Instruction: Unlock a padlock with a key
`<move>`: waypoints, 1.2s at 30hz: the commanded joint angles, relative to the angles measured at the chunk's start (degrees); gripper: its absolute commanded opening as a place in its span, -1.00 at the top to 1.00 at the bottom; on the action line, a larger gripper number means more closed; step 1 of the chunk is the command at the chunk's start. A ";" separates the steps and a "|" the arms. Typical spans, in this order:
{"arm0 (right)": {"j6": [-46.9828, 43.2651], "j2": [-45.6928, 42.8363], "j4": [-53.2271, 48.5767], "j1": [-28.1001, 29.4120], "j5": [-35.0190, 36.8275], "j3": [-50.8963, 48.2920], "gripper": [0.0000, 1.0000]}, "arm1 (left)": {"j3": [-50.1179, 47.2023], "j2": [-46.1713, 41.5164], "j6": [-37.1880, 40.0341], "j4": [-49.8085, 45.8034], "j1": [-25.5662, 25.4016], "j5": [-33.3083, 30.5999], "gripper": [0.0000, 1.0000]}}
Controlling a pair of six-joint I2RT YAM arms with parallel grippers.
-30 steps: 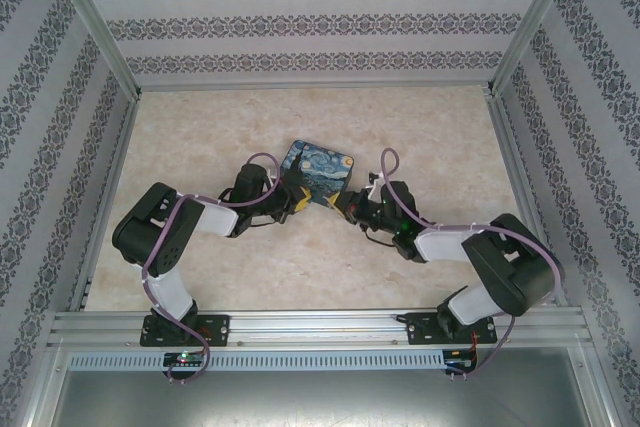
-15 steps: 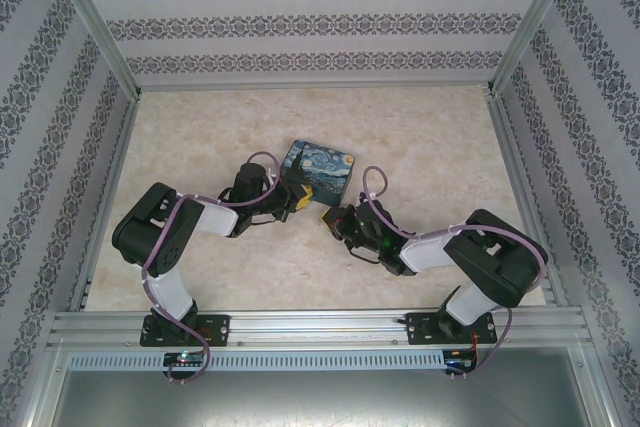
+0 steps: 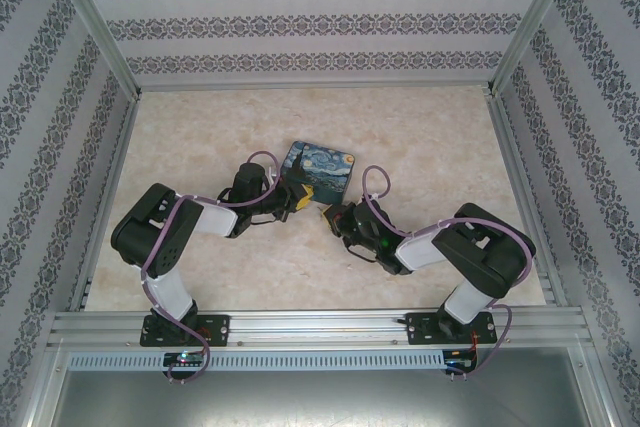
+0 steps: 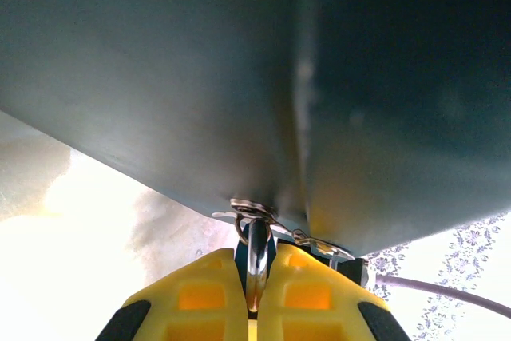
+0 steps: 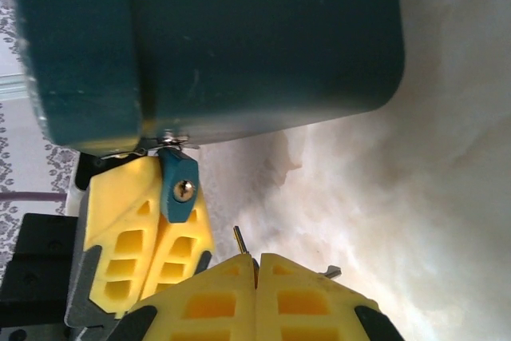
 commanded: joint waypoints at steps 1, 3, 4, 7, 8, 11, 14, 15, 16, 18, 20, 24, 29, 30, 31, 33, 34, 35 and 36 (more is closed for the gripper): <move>0.41 0.22 2.52 -0.26 1.90 1.47 1.00 | -0.35 -1.75 0.60 3.77 -0.04 1.40 1.00; 0.48 0.16 2.39 -0.33 1.89 1.77 1.00 | -0.31 -1.76 0.50 3.86 -0.06 1.46 1.00; 0.46 0.24 2.35 -0.39 1.89 1.87 1.00 | -0.35 -1.76 0.55 3.86 -0.10 1.49 1.00; 0.56 0.59 2.61 -0.51 1.76 2.22 1.00 | -0.34 -1.76 0.50 3.86 -0.07 1.49 1.00; 0.56 0.64 2.61 -0.47 1.80 2.35 1.00 | -0.30 -1.76 0.54 3.86 -0.06 1.57 1.00; 0.53 0.69 2.70 -0.56 1.89 2.31 1.00 | -0.30 -1.73 0.51 3.84 -0.09 1.58 1.00; 0.56 0.64 2.66 -0.72 1.97 2.39 1.00 | -0.35 -1.76 0.50 3.86 -0.11 1.66 1.00; 0.52 0.68 2.65 -0.82 1.98 2.41 1.00 | -0.35 -1.76 0.50 3.86 -0.12 1.66 1.00; 0.57 0.73 2.63 -0.79 2.03 2.40 1.00 | -0.31 -1.76 0.50 3.86 -0.10 1.66 1.00; 0.55 0.68 2.62 -0.88 2.06 2.39 1.00 | -0.36 -1.80 0.54 3.86 -0.09 1.65 1.00; 0.52 0.79 2.61 -1.00 2.07 2.46 1.00 | -0.39 -1.85 0.54 3.93 -0.11 1.62 1.00; 0.63 0.86 2.70 -1.25 2.15 2.55 1.00 | -0.43 -1.93 0.52 3.86 -0.06 1.75 1.00; 0.52 1.10 2.69 -1.62 1.81 2.92 1.00 | -0.49 -1.86 0.54 3.79 -0.07 1.84 1.00; 0.55 1.19 2.70 -1.61 1.63 3.09 1.00 | -0.43 -1.85 0.53 3.86 -0.06 1.80 1.00; 0.52 1.34 2.69 -1.64 1.53 3.27 1.00 | -0.35 -1.88 0.51 3.78 -0.06 1.91 1.00; 0.52 1.73 2.79 -1.61 1.35 3.58 1.00 | -0.38 -1.85 0.52 3.84 -0.12 1.93 1.00; 0.56 1.95 2.87 -1.62 1.20 3.71 1.00 | -0.35 -1.93 0.50 3.86 -0.12 1.92 1.00; 0.71 2.17 2.96 -1.65 1.15 3.81 1.00 | -0.39 -1.94 0.50 3.86 -0.11 1.93 1.00; 0.71 2.26 3.05 -1.60 1.19 3.97 1.00 | -0.36 -1.95 0.53 3.82 -0.11 1.94 1.00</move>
